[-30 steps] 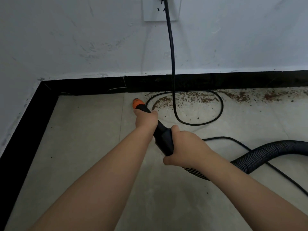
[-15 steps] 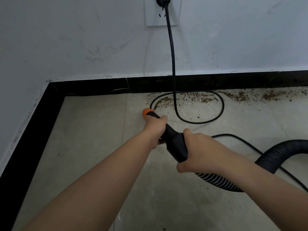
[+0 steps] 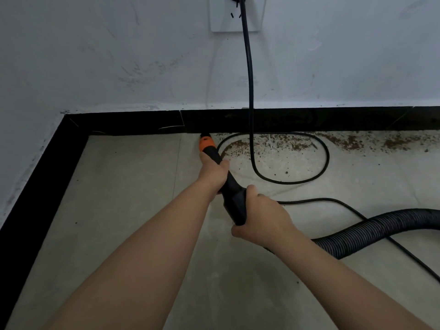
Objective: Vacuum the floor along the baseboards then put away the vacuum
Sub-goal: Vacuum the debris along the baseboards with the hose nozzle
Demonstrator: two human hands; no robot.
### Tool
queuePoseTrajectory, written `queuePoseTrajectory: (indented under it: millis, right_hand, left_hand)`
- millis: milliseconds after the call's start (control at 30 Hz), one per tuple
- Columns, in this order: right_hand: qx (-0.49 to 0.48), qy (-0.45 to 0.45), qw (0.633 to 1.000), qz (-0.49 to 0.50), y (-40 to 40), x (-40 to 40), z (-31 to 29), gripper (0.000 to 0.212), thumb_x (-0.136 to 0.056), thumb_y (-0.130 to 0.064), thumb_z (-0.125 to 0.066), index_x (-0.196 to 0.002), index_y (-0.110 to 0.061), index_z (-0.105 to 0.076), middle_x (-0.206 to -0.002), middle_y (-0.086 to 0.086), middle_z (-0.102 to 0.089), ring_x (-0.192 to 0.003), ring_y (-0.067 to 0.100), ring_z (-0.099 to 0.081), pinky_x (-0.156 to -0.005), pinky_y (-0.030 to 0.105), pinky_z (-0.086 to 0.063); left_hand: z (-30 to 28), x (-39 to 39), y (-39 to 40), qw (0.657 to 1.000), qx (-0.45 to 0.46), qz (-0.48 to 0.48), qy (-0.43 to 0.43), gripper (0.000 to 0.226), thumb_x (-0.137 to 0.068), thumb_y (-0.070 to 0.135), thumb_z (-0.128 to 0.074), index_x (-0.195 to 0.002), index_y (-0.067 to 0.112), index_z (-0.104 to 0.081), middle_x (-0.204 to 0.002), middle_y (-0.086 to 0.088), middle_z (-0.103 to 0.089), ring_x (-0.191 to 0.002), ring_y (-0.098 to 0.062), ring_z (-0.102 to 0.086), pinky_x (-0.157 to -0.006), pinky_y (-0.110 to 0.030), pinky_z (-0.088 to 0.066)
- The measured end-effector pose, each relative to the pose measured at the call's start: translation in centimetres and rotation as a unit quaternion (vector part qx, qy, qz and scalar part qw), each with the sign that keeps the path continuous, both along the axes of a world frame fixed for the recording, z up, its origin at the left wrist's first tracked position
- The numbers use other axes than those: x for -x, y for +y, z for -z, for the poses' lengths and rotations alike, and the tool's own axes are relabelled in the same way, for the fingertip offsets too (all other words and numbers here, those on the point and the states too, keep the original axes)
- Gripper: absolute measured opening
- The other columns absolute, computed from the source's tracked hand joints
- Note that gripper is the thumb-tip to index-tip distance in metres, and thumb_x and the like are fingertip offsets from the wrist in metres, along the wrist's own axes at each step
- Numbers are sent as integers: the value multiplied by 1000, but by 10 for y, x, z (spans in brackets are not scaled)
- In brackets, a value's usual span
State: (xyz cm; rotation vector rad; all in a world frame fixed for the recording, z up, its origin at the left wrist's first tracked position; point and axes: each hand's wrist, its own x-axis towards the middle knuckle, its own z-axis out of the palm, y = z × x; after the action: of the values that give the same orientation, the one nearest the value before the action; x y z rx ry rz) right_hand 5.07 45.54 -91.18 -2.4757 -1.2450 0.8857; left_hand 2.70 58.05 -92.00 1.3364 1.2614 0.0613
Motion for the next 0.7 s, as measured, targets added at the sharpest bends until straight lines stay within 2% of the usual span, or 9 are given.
queuePoseTrajectory:
  millis: [100,167,233,333,467,567,633,700]
  right_hand:
    - [3,1,1000,-11,4,-4,7,52,-72,-33,-70,-96,-19,-26,-90,-3,-42,-77,17,-47,-48,21,-30]
    - [4,2,1000,-30,7,-5,9,53,-71,-33,-71,-96,-20,-26,-89,-3,-43,-76,16,-47,-47,20,-29]
    - [4,-2,998,-57,11,-4,9,55,-70,-35,-72,-97,-21,-26,-90,-2,-45,-76,16,-47,-48,22,-30]
    - [0,-9,995,-99,20,9,9,55,-70,-35,-71,-97,-22,-25,-96,0,-49,-77,17,-48,-57,26,-37]
    - [-10,13,988,-154,38,38,7,54,-71,-33,-71,-105,-19,-30,-90,-4,-41,-75,17,-46,-51,24,-33]
    - [-3,49,974,-220,48,59,2,54,-71,-33,-72,-97,-21,-27,-81,-7,-40,-75,16,-47,-54,25,-36]
    - [4,57,960,-274,50,71,-3,54,-72,-33,-73,-95,-21,-26,-75,-10,-37,-74,15,-46,-50,22,-34]
    - [7,58,947,-316,50,80,-7,54,-72,-33,-73,-96,-20,-27,-77,-7,-41,-72,15,-46,-49,20,-34]
  left_hand:
    - [4,2,1,1000,-13,-18,-2,75,-98,30,-40,-147,22,16,-143,-14,-37,-123,-32,-46,-103,-44,-41]
    - [6,9,1,998,-29,-53,-9,74,-98,28,-40,-148,20,14,-142,-15,-38,-122,-32,-46,-103,-41,-40]
    - [6,22,0,995,-49,-92,-5,72,-99,27,-40,-148,17,11,-139,-15,-42,-119,-30,-48,-98,-33,-41]
    - [5,47,2,987,-63,-151,2,70,-99,27,-40,-149,17,8,-136,-15,-45,-116,-29,-50,-91,-30,-41]
    - [-3,86,9,973,-100,-208,11,68,-99,26,-40,-149,17,5,-133,-14,-47,-113,-27,-51,-85,-27,-38]
    - [-6,119,8,956,-105,-271,26,68,-98,26,-40,-149,17,3,-136,-13,-45,-117,-29,-49,-90,-28,-37]
    - [-8,140,2,944,-96,-313,35,68,-98,24,-41,-149,16,3,-138,-13,-43,-118,-28,-48,-90,-27,-36]
    - [-9,158,-6,937,-92,-336,39,68,-98,23,-42,-149,15,3,-139,-12,-42,-120,-27,-47,-93,-28,-35]
